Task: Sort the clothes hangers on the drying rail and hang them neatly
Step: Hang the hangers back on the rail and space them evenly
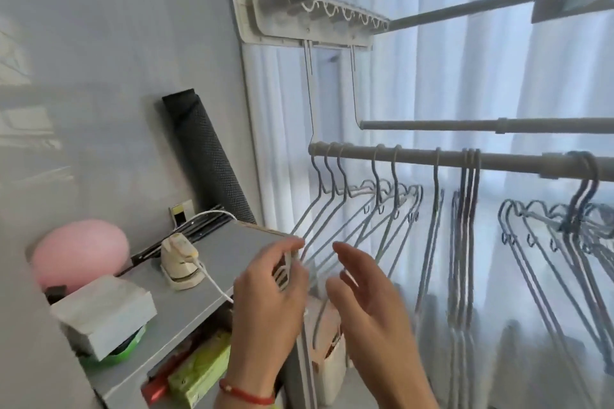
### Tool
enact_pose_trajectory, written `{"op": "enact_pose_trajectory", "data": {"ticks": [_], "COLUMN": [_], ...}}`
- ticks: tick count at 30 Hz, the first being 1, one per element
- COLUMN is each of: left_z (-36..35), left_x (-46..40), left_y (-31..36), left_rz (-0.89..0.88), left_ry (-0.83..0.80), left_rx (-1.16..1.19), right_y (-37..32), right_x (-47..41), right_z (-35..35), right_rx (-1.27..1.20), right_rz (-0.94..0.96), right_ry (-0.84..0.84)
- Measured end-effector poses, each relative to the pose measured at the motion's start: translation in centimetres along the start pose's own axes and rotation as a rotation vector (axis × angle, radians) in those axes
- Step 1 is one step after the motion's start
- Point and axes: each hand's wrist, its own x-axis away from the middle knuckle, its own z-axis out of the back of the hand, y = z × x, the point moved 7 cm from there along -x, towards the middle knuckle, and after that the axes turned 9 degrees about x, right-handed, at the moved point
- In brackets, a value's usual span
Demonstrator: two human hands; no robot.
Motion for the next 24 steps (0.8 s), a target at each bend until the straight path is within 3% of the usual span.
{"op": "enact_pose_trajectory", "data": {"ticks": [3,11,13,17,20,22,24], "left_z": [-0.1,-2.7,-2.6,-0.8,-2.8,-4.3,-4.6], "left_x": [-4.5,-10.8,-11.0,-10.3,-8.3,-6.7,-5.8], "left_y": [-1.1,-7.1,-7.4,-3.8,-0.9,-0.3,-0.3], "left_rz": [-0.057,0.197,0.135,-0.189,-0.318,-0.315,-0.288], "left_ry": [-0.11,-0.519,-0.504,-0.218,-0.334,-0.434,-0.429], "left_rx": [-0.093,0.04,0.045,0.148,0.217,0.221,0.222], "right_y": [-0.2,-1.6,-1.8,-3.1,-2.9,-2.8,-3.2], "right_x": [-2.4,-6.2,-5.9,-4.0,-2.9,-2.3,-1.8], "right_z": [-1.0,-4.5,-4.0,-1.5,-0.2,0.1,0.2], "right_rx": [0.1,0.333,0.363,0.61,0.807,0.86,0.889], "right_rz": [-0.072,-0.217,-0.175,0.007,0.013,0.023,0.084], "right_ry": [0.059,0.195,0.313,0.65,0.791,0.827,0.839]}}
